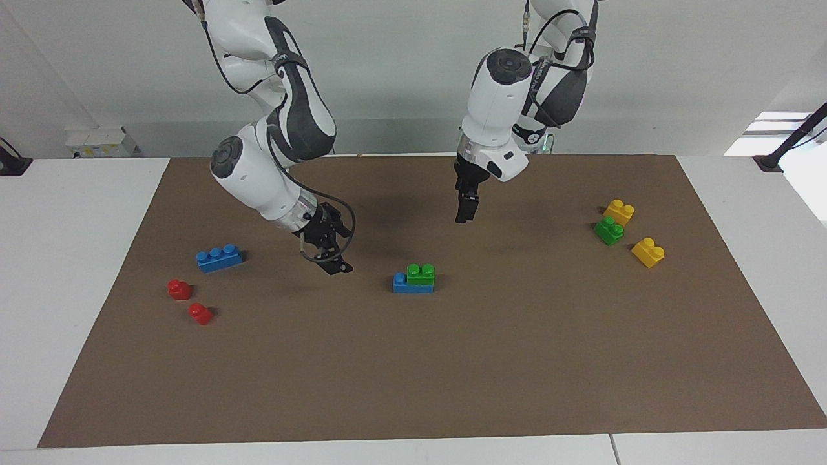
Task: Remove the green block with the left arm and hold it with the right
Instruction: 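Move the left gripper and the right gripper toward the green-blue block, then grasp the green block with the left gripper while the right gripper grasps blue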
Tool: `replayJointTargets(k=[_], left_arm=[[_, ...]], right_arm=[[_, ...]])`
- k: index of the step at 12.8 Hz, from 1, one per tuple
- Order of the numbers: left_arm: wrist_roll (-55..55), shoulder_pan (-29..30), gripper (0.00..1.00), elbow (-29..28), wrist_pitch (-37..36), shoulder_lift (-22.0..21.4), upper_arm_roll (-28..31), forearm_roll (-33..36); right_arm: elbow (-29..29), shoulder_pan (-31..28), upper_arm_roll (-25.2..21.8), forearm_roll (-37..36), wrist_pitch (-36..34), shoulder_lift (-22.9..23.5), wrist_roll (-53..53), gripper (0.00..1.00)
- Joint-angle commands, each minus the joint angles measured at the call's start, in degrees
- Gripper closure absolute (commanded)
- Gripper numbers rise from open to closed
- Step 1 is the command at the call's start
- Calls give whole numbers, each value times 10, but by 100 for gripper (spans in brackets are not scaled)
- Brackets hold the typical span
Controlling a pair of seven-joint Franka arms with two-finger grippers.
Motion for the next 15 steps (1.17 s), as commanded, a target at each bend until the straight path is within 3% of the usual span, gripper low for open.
replayJointTargets(k=[1, 4, 7, 15], left_arm=[[-54, -11, 0, 70, -3, 70, 9, 21], [-82, -26, 0, 74, 14, 97, 9, 32], [-117, -35, 0, 144, 7, 168, 10, 49], [-166, -45, 0, 148, 69, 207, 11, 67]], right_arm=[[-7, 18, -1, 20, 36, 21, 8, 0], [-7, 43, -1, 33, 83, 47, 10, 0], [-7, 66, -1, 36, 130, 77, 18, 0], [-6, 92, 0, 37, 184, 109, 38, 0]])
